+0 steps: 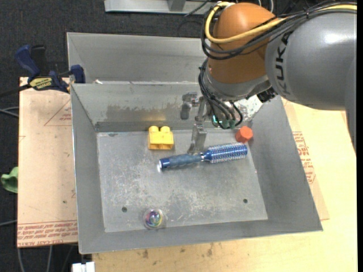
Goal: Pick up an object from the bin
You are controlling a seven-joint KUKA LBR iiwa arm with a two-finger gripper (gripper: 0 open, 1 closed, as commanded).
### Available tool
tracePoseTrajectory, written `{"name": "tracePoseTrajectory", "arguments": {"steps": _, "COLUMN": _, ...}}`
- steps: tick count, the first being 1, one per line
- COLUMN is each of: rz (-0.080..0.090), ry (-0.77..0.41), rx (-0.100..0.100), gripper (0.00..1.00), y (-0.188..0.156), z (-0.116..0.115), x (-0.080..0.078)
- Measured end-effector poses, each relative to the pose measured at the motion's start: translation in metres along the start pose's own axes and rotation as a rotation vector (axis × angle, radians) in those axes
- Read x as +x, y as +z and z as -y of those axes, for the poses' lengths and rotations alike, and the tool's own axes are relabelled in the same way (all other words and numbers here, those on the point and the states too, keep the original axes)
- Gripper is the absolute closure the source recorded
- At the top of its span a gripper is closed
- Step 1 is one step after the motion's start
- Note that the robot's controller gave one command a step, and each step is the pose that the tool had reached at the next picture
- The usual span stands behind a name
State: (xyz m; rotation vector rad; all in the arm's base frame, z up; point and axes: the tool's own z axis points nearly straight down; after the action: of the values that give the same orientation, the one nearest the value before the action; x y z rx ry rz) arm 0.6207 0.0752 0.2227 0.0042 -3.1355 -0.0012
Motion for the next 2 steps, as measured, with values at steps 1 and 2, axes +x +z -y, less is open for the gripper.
{"name": "tracePoseTrajectory", "arguments": {"steps": 1, "rz": 0.0, "ry": -0.05, "rx": 0.001, "gripper": 0.0, "y": 0.1577, "z": 0.0202, "x": 0.0117}}
{"name": "tracePoseTrajectory", "arguments": {"steps": 2, "rz": 0.008, "ry": -0.05, "rx": -0.001, "gripper": 1.0, "y": 0.1522, "z": 0.0199, "x": 0.009}}
